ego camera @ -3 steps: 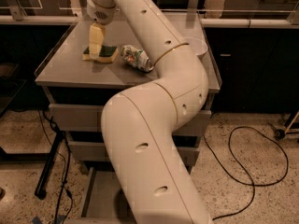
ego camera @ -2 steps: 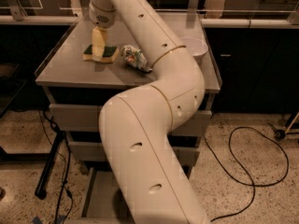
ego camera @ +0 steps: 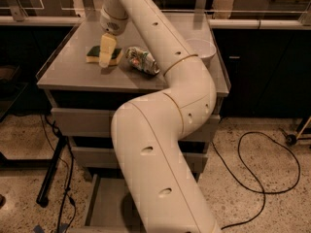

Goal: Place sponge into bottom drawer

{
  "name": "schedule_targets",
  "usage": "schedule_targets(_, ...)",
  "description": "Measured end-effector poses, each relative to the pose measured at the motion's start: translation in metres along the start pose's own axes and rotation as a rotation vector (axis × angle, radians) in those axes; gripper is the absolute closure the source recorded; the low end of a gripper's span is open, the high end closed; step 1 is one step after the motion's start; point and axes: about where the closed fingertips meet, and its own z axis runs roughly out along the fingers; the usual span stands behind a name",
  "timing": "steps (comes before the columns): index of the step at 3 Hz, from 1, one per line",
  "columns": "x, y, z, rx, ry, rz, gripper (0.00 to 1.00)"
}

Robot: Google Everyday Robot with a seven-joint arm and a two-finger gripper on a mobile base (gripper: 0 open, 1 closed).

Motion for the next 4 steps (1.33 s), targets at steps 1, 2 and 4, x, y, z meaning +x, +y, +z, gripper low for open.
schedule_targets(1, 0.004, 0.002, 0.012, -0.021, 0.004, 0.012, 0.00)
schedule_targets(2, 0.008, 0.006, 0.022, -0.045, 0.007, 0.018, 0.00)
schedule_targets(4, 0.011, 0.008, 0.026, -0.057, 0.009, 0.024, 0.15)
